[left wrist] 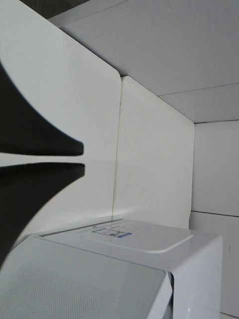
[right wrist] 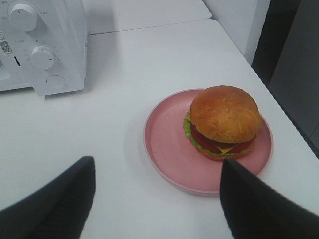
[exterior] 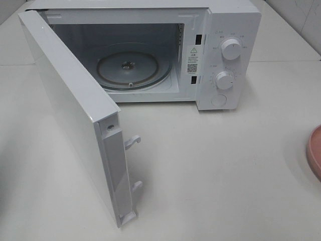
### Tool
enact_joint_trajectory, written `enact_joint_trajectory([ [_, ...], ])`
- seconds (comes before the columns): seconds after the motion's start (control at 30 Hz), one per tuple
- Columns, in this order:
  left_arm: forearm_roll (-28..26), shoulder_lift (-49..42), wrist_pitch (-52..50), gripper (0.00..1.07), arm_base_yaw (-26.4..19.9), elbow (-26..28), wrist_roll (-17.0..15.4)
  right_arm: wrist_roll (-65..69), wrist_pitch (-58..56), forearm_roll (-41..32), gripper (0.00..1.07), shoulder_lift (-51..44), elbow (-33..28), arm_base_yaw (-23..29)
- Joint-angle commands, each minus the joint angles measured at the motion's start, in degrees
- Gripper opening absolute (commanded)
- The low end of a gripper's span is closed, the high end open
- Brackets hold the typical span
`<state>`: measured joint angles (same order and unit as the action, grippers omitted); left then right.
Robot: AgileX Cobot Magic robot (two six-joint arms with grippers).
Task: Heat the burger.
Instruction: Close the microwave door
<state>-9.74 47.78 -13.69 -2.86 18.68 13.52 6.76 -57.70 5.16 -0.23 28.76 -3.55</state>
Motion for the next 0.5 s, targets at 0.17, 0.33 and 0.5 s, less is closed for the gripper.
enact_joint_trajectory([
  [0.17,5.84,9.63,-14.73,0.0,0.4,-2.01,-7.79,-0.92,0.4,0.06,0.67,-1.72,0.06,-0.17],
  [0.33,23.15,18.45,-25.67,0.0,0.4,-2.01,-21.43,-0.92,0.4,0.06,0.67,-1.72,0.06,-0.17],
  [0.5,32.54,24.01,-31.17,0.0,0.4,-2.01,-25.44,-0.92,0.4,0.06,0.67,-1.72,0.06,-0.17],
])
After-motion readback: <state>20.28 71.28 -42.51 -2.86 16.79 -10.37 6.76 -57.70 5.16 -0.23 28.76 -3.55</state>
